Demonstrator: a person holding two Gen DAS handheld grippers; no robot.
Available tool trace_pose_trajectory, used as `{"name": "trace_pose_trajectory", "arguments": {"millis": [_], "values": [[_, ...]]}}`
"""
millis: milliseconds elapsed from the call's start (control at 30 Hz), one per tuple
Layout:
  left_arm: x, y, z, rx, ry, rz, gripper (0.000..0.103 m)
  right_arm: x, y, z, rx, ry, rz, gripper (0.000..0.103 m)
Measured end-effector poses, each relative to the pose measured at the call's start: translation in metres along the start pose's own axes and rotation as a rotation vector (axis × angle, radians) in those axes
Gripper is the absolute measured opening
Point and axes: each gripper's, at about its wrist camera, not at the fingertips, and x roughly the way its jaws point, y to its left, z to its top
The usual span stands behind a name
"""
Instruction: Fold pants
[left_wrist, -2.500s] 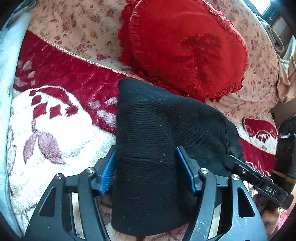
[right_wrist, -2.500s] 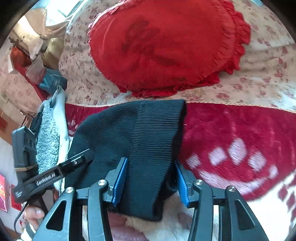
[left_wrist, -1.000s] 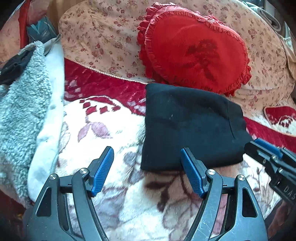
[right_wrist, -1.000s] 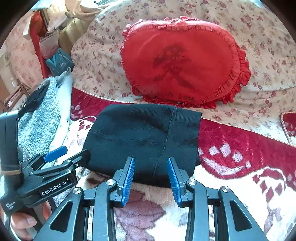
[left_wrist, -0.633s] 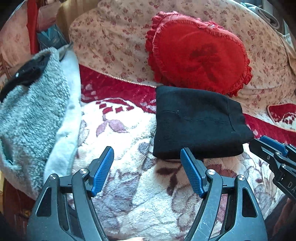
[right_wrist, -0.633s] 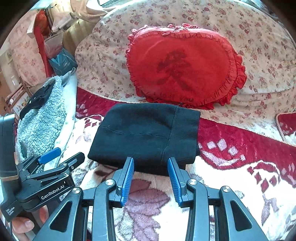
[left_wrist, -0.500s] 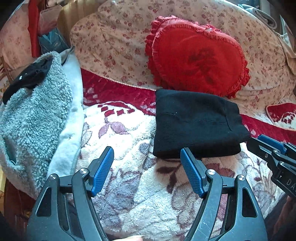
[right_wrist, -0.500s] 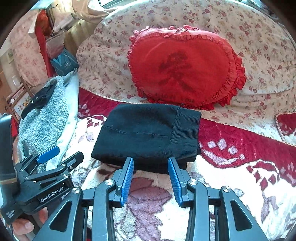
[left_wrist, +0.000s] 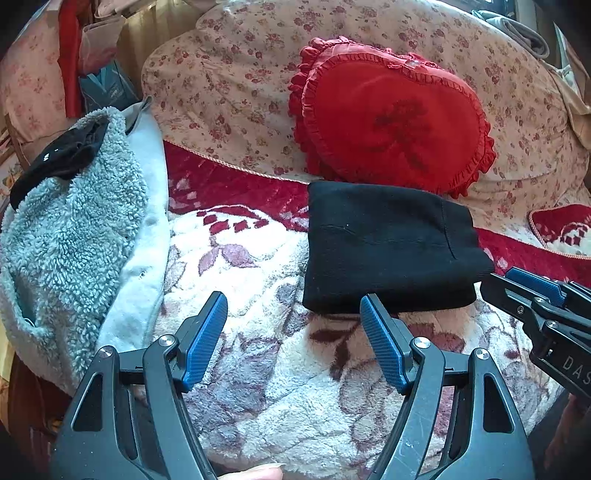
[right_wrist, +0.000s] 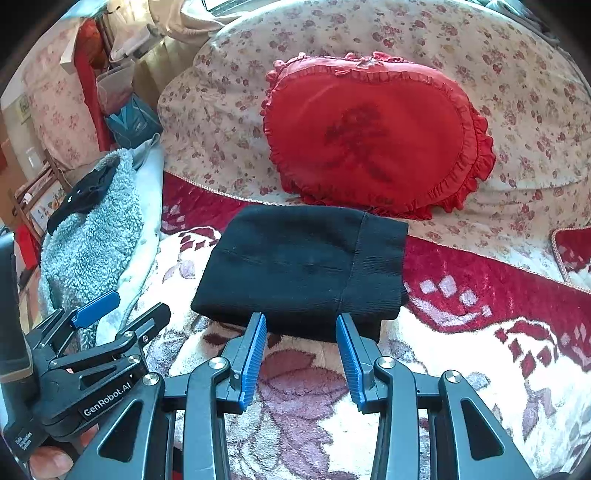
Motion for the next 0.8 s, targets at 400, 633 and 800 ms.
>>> {"name": "trace_pose_trajectory", "arguments": {"millis": [400, 633, 800], "values": [[0.0052, -0.0019, 0.0000, 0.002, 0.007, -0.007, 0.075, 0.0058, -0.0004, 0.0005, 0.007, 0.013, 0.004, 0.038], [0.0064, -0.0016, -0.0001, 0.001, 0.010, -0.009, 0.075, 0.0077, 0.0038, -0.0013, -0.002, 0.015, 0.009, 0.038], [0.0091, -0.0011, -0.0006, 0.000, 0.017, -0.013, 0.075, 0.0091, 0.0038, -0.0024, 0.001, 0.020, 0.008, 0.038]]}}
